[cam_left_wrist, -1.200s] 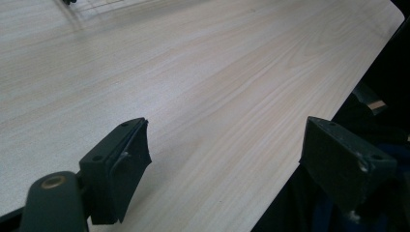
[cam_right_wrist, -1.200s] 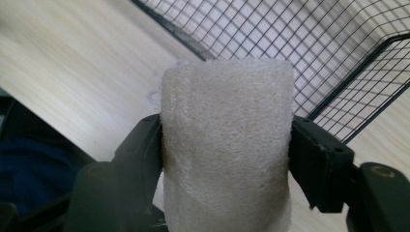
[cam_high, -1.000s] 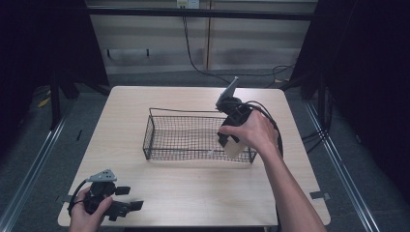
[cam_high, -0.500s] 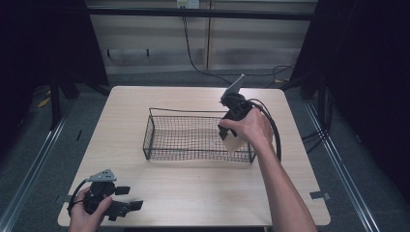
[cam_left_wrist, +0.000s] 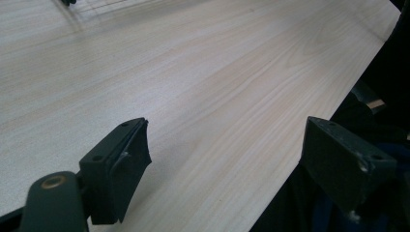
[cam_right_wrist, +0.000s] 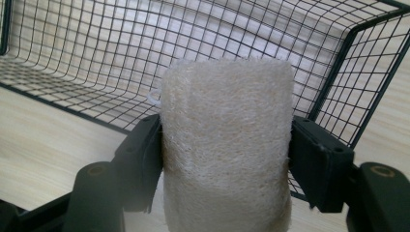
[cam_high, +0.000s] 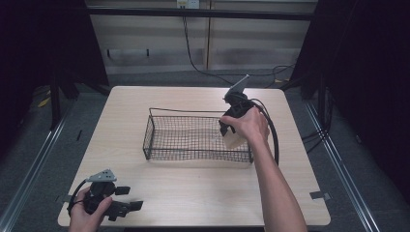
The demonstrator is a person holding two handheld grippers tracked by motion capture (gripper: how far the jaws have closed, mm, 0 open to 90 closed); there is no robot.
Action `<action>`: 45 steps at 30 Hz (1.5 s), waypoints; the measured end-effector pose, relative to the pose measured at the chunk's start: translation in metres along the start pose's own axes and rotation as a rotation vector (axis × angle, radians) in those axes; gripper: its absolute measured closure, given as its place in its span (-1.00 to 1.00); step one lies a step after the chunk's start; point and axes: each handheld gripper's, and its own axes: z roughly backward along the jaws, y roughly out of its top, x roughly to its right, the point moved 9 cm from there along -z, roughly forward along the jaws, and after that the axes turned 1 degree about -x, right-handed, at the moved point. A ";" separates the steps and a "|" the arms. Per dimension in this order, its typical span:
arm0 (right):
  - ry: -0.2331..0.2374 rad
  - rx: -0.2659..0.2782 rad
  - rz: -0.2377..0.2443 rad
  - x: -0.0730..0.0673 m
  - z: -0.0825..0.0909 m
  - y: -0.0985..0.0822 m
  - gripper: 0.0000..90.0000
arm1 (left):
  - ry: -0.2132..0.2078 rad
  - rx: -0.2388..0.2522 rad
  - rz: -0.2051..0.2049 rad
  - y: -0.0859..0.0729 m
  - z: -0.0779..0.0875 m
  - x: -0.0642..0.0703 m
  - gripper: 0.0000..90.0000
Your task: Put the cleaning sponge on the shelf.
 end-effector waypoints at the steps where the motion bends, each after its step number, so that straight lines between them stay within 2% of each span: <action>1: 0.001 0.001 -0.021 0.001 -0.002 0.001 -0.25 | 0.000 -0.001 0.002 0.000 0.000 0.000 -0.62; 13: -0.002 -0.006 -0.125 0.015 -0.018 0.005 -0.25 | 0.000 -0.001 0.000 0.000 0.000 0.000 -0.62; 23: -0.004 -0.026 -0.143 0.017 -0.042 0.008 -0.25 | -0.002 -0.004 -0.001 0.000 0.000 0.000 -0.62; 38: -0.023 -0.053 -0.158 0.023 -0.062 0.004 -0.25 | -0.001 -0.006 -0.003 -0.001 0.000 0.000 -0.62; 45: -0.031 -0.055 -0.199 0.027 -0.071 0.003 -0.25 | -0.006 -0.015 -0.010 -0.001 0.000 0.000 -0.62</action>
